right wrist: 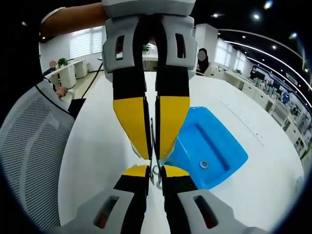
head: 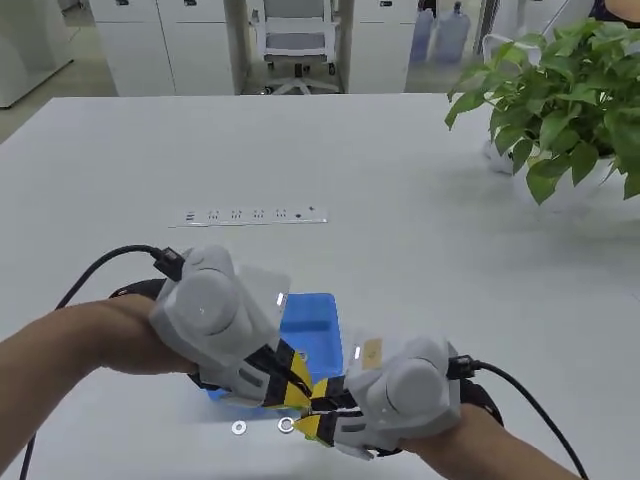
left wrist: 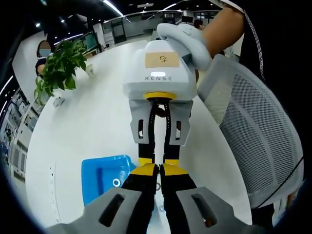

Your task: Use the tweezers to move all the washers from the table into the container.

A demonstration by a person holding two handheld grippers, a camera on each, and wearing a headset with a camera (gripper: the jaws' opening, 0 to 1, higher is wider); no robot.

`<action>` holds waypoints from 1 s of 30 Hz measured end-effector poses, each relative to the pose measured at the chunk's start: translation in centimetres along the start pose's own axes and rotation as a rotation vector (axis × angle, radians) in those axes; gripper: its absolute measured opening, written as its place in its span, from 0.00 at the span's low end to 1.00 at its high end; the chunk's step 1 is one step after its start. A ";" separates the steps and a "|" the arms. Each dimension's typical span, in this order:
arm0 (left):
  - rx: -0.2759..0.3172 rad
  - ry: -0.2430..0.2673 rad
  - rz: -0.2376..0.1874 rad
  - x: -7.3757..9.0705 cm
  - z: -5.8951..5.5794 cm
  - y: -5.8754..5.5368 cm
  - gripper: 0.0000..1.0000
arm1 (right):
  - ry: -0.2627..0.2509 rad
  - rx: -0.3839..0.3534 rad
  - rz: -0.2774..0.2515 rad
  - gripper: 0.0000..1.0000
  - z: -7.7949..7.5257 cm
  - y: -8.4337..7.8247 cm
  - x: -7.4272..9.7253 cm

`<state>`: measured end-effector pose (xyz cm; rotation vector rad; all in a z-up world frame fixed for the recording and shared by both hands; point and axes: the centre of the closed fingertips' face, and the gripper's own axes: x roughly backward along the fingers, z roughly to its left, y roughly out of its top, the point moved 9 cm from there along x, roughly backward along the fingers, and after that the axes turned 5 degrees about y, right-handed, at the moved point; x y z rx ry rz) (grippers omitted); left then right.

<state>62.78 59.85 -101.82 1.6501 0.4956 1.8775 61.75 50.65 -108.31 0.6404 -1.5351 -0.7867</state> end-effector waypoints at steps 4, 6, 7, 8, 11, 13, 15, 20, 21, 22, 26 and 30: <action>0.005 -0.004 0.002 -0.2 0.0 -0.3 0.07 | 0.000 0.001 0.007 0.12 0.0 -0.2 -0.3; 0.009 0.001 -0.004 -0.1 0.0 -0.3 0.07 | -0.004 -0.002 0.004 0.12 -0.1 -0.2 -0.3; 0.012 0.002 -0.006 -0.1 0.1 -0.3 0.07 | -0.003 -0.001 0.003 0.12 -0.1 -0.2 -0.3; 0.013 0.003 -0.007 -0.1 0.1 -0.3 0.07 | -0.004 -0.002 0.004 0.12 -0.1 -0.2 -0.3; 0.014 0.006 -0.010 0.1 0.2 -0.3 0.07 | -0.005 0.003 0.002 0.12 -0.2 -0.1 -0.3; 0.020 0.008 -0.015 0.2 0.2 -0.3 0.07 | -0.006 -0.002 -0.007 0.12 -0.2 0.1 -0.2; 0.021 0.010 -0.013 0.2 0.3 -0.4 0.07 | -0.008 0.003 -0.003 0.12 -0.3 0.0 -0.3; 0.026 0.010 -0.005 -0.1 0.4 -0.7 0.07 | -0.006 -0.001 0.003 0.12 -0.4 -0.1 -0.5; 0.031 0.009 -0.017 -0.1 0.4 -0.6 0.07 | -0.007 -0.002 0.001 0.12 -0.4 -0.1 -0.5; 0.030 0.012 -0.017 -0.1 0.5 -0.6 0.07 | -0.008 -0.002 0.001 0.12 -0.4 -0.1 -0.5; 0.030 0.016 -0.021 -0.2 0.6 -0.6 0.07 | -0.008 0.009 0.013 0.14 -0.2 -0.2 -0.5; 0.036 0.018 -0.022 -0.3 0.9 -0.7 0.07 | -0.013 -0.018 0.011 0.15 -0.4 -0.3 -0.5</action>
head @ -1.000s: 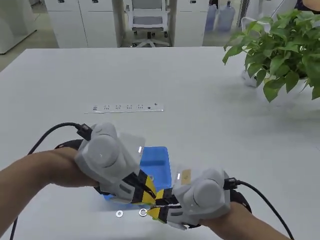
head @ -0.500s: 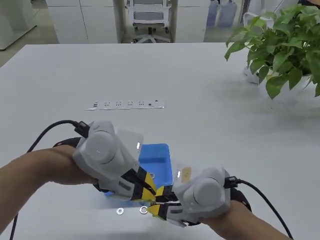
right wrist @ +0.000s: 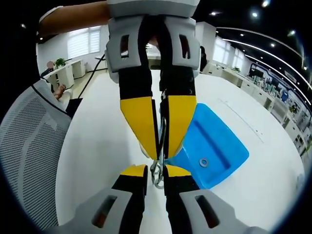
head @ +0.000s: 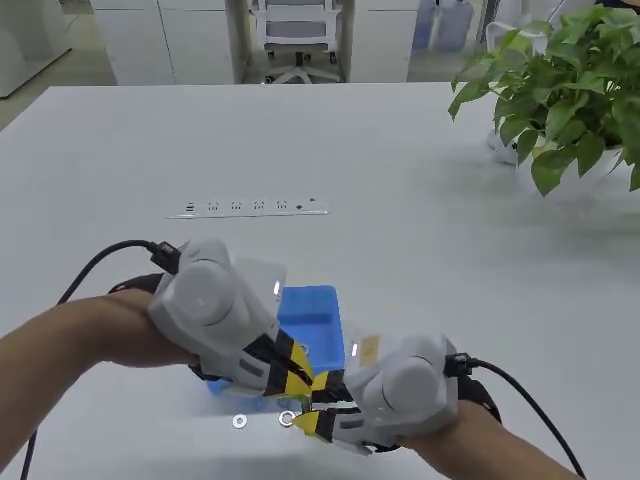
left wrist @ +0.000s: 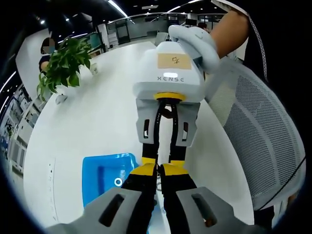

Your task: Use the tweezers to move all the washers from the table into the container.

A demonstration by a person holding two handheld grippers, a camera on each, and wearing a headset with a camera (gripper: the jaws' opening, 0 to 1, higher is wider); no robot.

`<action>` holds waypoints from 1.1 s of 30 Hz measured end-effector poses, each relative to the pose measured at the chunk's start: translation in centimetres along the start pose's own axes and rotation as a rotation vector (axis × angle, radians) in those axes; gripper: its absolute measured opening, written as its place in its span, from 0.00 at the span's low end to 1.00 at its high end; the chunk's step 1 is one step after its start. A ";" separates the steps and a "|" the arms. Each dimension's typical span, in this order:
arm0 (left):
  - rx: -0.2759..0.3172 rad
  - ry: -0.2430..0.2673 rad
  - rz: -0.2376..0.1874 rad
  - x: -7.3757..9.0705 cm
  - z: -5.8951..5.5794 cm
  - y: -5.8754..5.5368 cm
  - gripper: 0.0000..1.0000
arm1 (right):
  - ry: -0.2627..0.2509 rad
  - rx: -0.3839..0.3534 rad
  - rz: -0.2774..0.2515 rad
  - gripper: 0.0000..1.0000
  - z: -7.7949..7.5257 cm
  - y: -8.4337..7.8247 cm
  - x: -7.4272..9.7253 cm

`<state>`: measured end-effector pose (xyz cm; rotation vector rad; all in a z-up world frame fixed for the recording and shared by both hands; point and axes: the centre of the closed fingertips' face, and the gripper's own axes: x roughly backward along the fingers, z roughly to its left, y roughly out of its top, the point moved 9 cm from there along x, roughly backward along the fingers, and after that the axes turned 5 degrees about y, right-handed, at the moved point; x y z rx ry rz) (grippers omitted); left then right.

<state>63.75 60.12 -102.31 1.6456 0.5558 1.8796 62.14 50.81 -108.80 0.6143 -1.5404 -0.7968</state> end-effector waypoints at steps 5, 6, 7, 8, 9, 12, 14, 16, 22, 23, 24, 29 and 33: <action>0.007 -0.004 -0.001 0.0 0.0 0.0 0.07 | -0.013 -0.010 0.037 0.12 -0.2 -0.3 -0.1; 0.008 -0.003 -0.001 0.0 0.0 0.0 0.07 | -0.008 -0.011 0.032 0.12 -0.2 -0.2 -0.1; 0.006 -0.003 0.001 0.0 0.0 0.0 0.07 | -0.008 -0.018 0.027 0.12 -0.1 -0.2 -0.1; 0.006 -0.004 0.002 0.0 0.0 0.0 0.07 | -0.008 -0.022 0.027 0.11 -0.1 -0.2 -0.1; 0.006 -0.005 0.002 0.0 0.0 0.0 0.06 | -0.007 -0.025 0.028 0.11 -0.1 -0.3 -0.1; 0.006 -0.006 0.004 0.0 0.0 0.0 0.06 | -0.008 -0.026 0.030 0.11 -0.1 -0.2 -0.1; 0.004 -0.006 0.006 0.0 -0.1 0.0 0.06 | -0.009 -0.029 0.028 0.10 0.0 -0.2 -0.1; 0.005 -0.007 0.006 0.0 -0.1 0.0 0.06 | -0.009 -0.029 0.029 0.10 0.0 -0.2 -0.1; 0.002 -0.010 0.007 -0.1 -0.1 0.1 0.06 | -0.011 -0.033 0.029 0.10 0.0 -0.3 0.0; -0.001 -0.011 0.009 -0.1 -0.1 0.2 0.06 | -0.011 -0.033 0.030 0.10 0.0 -0.3 0.0; -0.002 -0.012 0.011 -0.1 -0.1 0.2 0.07 | -0.012 -0.034 0.030 0.10 0.0 -0.3 0.0; -0.006 -0.013 0.017 0.0 -0.1 0.2 0.07 | -0.013 -0.035 0.029 0.10 0.1 -0.3 0.2; -0.003 -0.007 0.014 0.3 -0.2 0.4 0.07 | -0.016 -0.031 0.026 0.10 0.2 0.0 0.4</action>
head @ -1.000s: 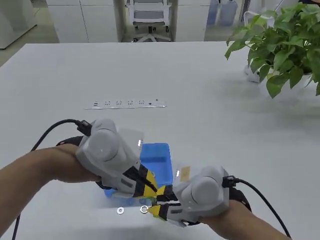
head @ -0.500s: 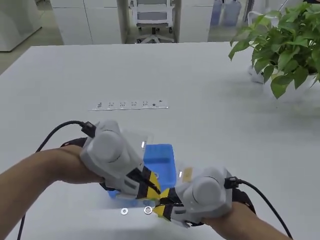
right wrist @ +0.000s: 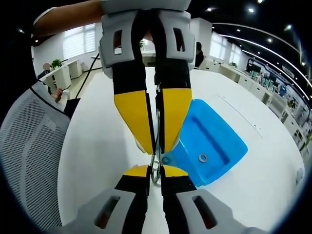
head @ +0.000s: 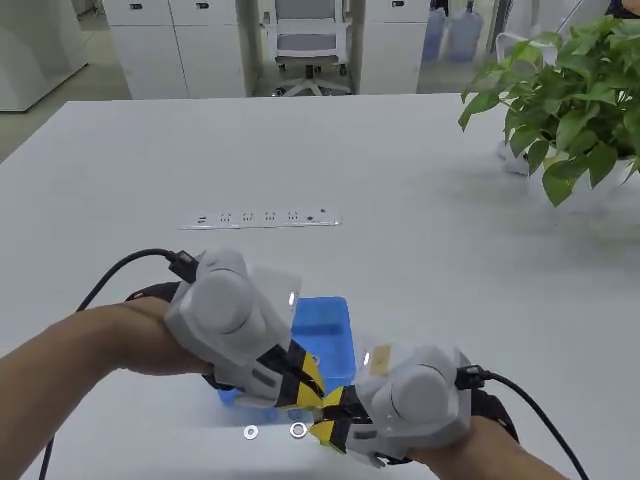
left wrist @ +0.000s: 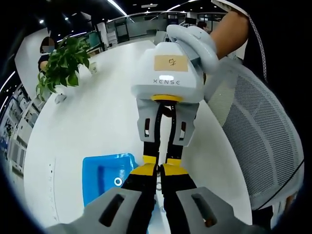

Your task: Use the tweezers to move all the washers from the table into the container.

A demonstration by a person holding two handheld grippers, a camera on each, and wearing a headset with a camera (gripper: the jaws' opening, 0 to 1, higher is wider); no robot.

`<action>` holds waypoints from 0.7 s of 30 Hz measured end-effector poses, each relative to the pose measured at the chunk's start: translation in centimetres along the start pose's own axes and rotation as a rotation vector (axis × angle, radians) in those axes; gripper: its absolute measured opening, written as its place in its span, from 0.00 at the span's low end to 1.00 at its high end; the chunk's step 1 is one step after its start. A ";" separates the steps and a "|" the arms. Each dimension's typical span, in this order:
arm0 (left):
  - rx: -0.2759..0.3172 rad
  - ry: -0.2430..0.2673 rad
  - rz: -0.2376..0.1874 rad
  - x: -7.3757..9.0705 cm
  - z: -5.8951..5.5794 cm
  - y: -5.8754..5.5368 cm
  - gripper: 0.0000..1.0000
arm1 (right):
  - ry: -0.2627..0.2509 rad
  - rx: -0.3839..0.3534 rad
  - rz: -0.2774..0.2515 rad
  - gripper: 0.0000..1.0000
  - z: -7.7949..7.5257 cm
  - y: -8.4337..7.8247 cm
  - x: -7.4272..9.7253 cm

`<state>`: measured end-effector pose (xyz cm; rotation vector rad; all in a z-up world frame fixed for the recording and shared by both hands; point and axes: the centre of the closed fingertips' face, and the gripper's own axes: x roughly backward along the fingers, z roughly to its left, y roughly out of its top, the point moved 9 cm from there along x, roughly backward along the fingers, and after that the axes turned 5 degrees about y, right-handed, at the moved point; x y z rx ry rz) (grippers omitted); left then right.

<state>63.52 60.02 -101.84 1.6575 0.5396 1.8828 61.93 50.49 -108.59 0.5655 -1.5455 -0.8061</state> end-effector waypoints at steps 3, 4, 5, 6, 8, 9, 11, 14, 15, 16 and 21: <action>0.003 0.005 -0.005 0.3 0.0 0.2 0.07 | -0.004 0.006 0.000 0.10 0.0 0.3 0.3; 0.004 0.006 -0.006 0.4 0.1 0.2 0.07 | -0.004 0.006 -0.002 0.10 0.0 0.4 0.4; 0.005 0.008 -0.009 0.6 0.1 0.3 0.07 | -0.005 0.006 -0.004 0.10 0.0 0.5 0.5; 0.007 0.010 -0.012 0.7 0.1 0.4 0.07 | -0.006 0.003 -0.006 0.10 0.0 0.6 0.6; 0.017 0.009 -0.018 1.1 0.2 0.5 0.07 | -0.004 0.001 -0.009 0.10 0.0 0.9 0.8; 0.020 0.010 -0.020 1.2 0.2 0.6 0.07 | -0.006 0.007 -0.009 0.10 0.0 1.0 1.0; 0.025 0.008 -0.024 1.5 0.3 0.8 0.07 | -0.005 0.006 -0.011 0.10 0.0 1.3 1.2; 0.029 0.007 -0.029 2.1 0.4 1.1 0.07 | -0.007 0.013 -0.015 0.10 0.0 1.8 1.5; 0.028 0.009 -0.029 2.2 0.4 1.2 0.07 | -0.007 0.014 -0.015 0.10 -0.1 2.0 1.6; 0.028 0.009 -0.030 2.4 0.5 1.4 0.07 | -0.008 0.016 -0.016 0.10 -0.1 2.2 1.8; 0.023 0.016 -0.030 3.4 0.9 1.8 0.07 | -0.012 0.015 -0.027 0.10 -0.4 3.1 2.2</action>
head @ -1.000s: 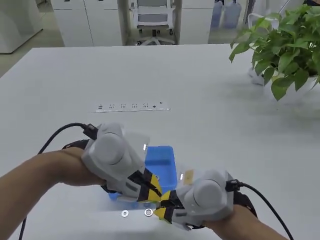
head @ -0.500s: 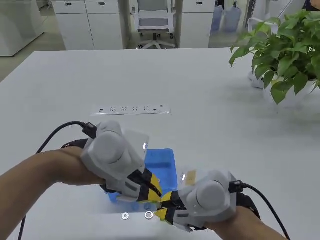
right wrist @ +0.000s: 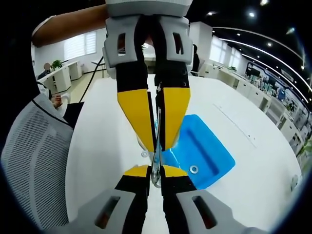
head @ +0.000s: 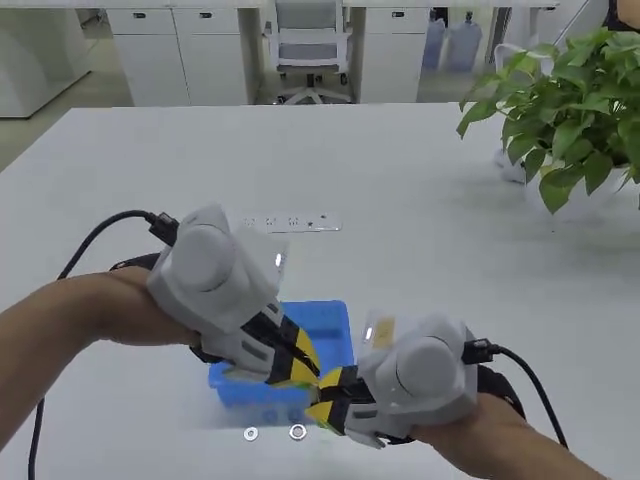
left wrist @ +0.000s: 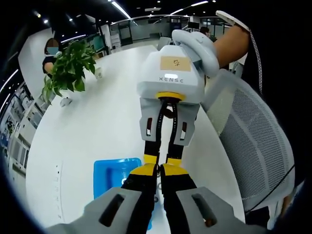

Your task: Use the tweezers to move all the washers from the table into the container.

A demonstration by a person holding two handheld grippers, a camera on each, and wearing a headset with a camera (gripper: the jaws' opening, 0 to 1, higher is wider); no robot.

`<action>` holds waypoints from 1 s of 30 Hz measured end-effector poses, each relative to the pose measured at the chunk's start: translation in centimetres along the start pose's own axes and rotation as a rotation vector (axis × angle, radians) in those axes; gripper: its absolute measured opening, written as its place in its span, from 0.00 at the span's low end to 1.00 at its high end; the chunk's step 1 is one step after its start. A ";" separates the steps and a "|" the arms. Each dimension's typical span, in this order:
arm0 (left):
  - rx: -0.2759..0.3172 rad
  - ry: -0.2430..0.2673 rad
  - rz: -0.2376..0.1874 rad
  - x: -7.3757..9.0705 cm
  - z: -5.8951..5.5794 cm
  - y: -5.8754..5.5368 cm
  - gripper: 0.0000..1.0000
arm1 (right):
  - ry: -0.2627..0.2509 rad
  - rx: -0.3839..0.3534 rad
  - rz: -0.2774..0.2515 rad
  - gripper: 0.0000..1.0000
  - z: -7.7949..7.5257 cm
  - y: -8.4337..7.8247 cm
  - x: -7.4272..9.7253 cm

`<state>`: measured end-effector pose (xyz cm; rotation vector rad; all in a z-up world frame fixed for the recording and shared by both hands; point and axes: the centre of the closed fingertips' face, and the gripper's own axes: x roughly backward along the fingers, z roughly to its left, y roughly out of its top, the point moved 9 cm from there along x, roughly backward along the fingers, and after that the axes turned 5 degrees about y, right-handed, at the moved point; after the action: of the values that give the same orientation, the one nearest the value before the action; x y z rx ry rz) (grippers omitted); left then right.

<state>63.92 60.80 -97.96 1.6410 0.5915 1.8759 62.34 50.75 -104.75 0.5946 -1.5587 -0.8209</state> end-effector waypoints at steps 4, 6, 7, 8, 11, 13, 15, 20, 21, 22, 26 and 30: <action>-0.006 0.005 -0.001 0.6 0.4 0.4 0.07 | -0.007 0.002 -0.007 0.10 -0.3 0.8 0.3; -0.014 0.007 0.002 0.9 0.6 0.6 0.07 | -0.011 0.004 -0.006 0.10 -0.5 1.1 0.5; -0.016 0.008 0.002 1.0 0.7 0.7 0.07 | -0.012 0.008 -0.004 0.10 -0.6 1.3 0.5; -0.019 0.011 0.003 1.1 0.8 0.8 0.07 | -0.014 0.011 -0.005 0.10 -0.8 1.5 0.6; -0.028 0.021 0.002 1.5 1.3 1.2 0.07 | -0.021 0.018 -0.007 0.10 -1.3 1.9 0.8; -0.033 0.027 0.001 1.7 1.5 1.3 0.07 | -0.025 0.024 -0.009 0.10 -1.6 2.2 0.9; -0.036 0.033 0.002 1.8 1.8 1.4 0.07 | -0.028 0.029 -0.009 0.10 -2.0 2.4 0.9; -0.041 0.043 0.009 2.0 2.6 1.3 0.07 | -0.032 0.033 -0.014 0.10 -2.8 2.7 0.6; -0.040 0.045 0.009 2.0 2.7 1.3 0.07 | -0.032 0.034 -0.015 0.10 -3.0 2.7 0.6; -0.041 0.046 0.010 2.1 2.9 1.2 0.07 | -0.032 0.034 -0.015 0.10 -3.1 2.8 0.5; -0.037 0.054 0.013 2.1 3.5 0.9 0.07 | -0.034 0.032 -0.027 0.10 -3.9 2.8 0.1; -0.032 0.053 0.017 1.8 4.2 0.4 0.07 | -0.030 0.029 -0.030 0.10 -4.6 2.7 -0.5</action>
<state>67.84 61.57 -95.72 1.5851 0.5681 1.9365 67.13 51.98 -102.81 0.6308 -1.5945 -0.8343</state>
